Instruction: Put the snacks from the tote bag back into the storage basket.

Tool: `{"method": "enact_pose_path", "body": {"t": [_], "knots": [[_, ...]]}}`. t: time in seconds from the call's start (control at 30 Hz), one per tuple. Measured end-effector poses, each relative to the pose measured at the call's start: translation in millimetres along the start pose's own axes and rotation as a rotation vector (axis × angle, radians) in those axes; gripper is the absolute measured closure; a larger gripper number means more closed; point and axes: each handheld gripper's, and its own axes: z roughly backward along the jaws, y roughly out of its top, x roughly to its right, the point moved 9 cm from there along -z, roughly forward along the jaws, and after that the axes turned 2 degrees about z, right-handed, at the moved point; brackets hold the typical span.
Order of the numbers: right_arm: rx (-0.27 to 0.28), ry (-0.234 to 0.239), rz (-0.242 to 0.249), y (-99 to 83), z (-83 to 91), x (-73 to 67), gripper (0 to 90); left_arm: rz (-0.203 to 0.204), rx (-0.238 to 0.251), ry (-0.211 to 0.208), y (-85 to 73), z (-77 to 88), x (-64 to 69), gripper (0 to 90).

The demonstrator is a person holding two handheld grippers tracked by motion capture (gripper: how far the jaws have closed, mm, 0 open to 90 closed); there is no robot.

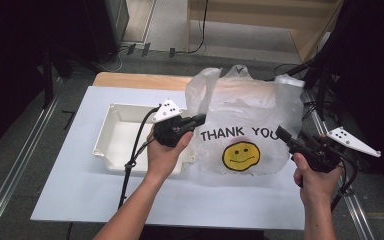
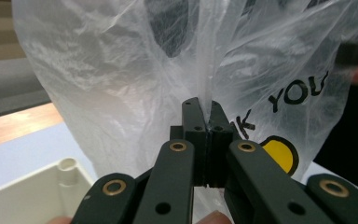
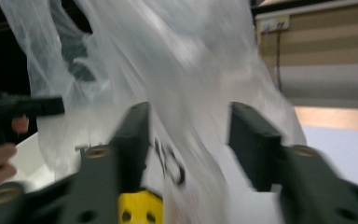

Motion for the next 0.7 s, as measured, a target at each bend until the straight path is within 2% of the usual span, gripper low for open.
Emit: {"method": "enact_pose_path", "body": {"t": [0.03, 0.07, 0.1, 0.13, 0.17, 0.2, 0.27, 0.33, 0.37, 0.4, 0.43, 0.5, 0.57, 0.6, 0.63, 0.67, 0.7], "knots": [[0.023, -0.032, 0.014, 8.4, 5.6, -5.4, 30.7, -0.004, -0.006, -0.009, -2.1, -1.7, 3.1, 90.0], [0.023, -0.032, 0.014, 8.4, 5.6, -5.4, 30.7, -0.003, -0.010, -0.015, -4.2, -3.1, 5.8, 90.0], [0.053, -0.043, 0.041, 18.5, 13.2, -13.9, 25.6, -0.006, -0.017, -0.024, -7.8, -4.8, 9.5, 90.0], [0.053, -0.043, 0.041, 18.5, 13.2, -13.9, 25.6, -0.006, -0.017, -0.024, -7.8, -4.8, 9.5, 90.0], [0.067, -0.043, 0.061, 23.7, 17.0, -18.3, 24.8, -0.008, -0.019, -0.025, -9.3, -5.2, 10.4, 90.0], [0.091, -0.029, 0.088, 32.6, 24.5, -28.4, 25.1, -0.007, -0.026, -0.025, -12.8, -5.9, 11.5, 90.0], [0.103, -0.025, 0.099, 36.1, 27.3, -32.4, 26.3, -0.006, -0.031, -0.025, -15.1, -6.1, 11.4, 90.0], [0.129, -0.014, 0.110, 40.8, 31.3, -38.4, 38.5, -0.003, -0.040, -0.026, -18.4, -6.1, 11.4, 90.0], [0.145, 0.006, 0.117, 40.7, 31.8, -40.4, 55.3, -0.003, -0.043, -0.028, -20.2, -6.1, 11.5, 90.0], [0.152, 0.009, 0.119, 39.8, 30.6, -38.7, 63.0, 0.001, -0.047, -0.028, -22.0, -6.1, 11.8, 90.0], [0.152, 0.009, 0.119, 39.8, 30.6, -38.7, 63.0, -0.003, -0.053, -0.029, -23.8, -6.1, 12.2, 90.0], [0.139, -0.002, 0.080, 34.8, 26.0, -31.5, 74.6, -0.001, -0.060, -0.032, -28.0, -6.7, 13.4, 90.0], [0.125, -0.036, 0.057, 27.0, 19.1, -19.6, 84.6, 0.010, -0.071, -0.047, -33.6, -7.3, 14.7, 90.0], [0.094, -0.068, 0.037, 15.9, 9.5, -6.2, 88.9, 0.020, -0.073, -0.053, -36.4, -7.6, 15.1, 90.0], [0.094, -0.068, 0.037, 15.9, 9.5, -6.2, 88.9, 0.018, -0.080, -0.055, -39.7, -7.2, 14.6, 90.0], [0.073, -0.072, 0.013, 9.4, 4.6, 0.1, 89.7, 0.025, -0.084, -0.056, -42.7, -6.7, 14.3, 90.0], [0.042, -0.085, -0.043, -3.1, -4.6, 13.6, 90.0, 0.038, -0.089, -0.056, -48.5, -5.8, 13.0, 90.0]]}}
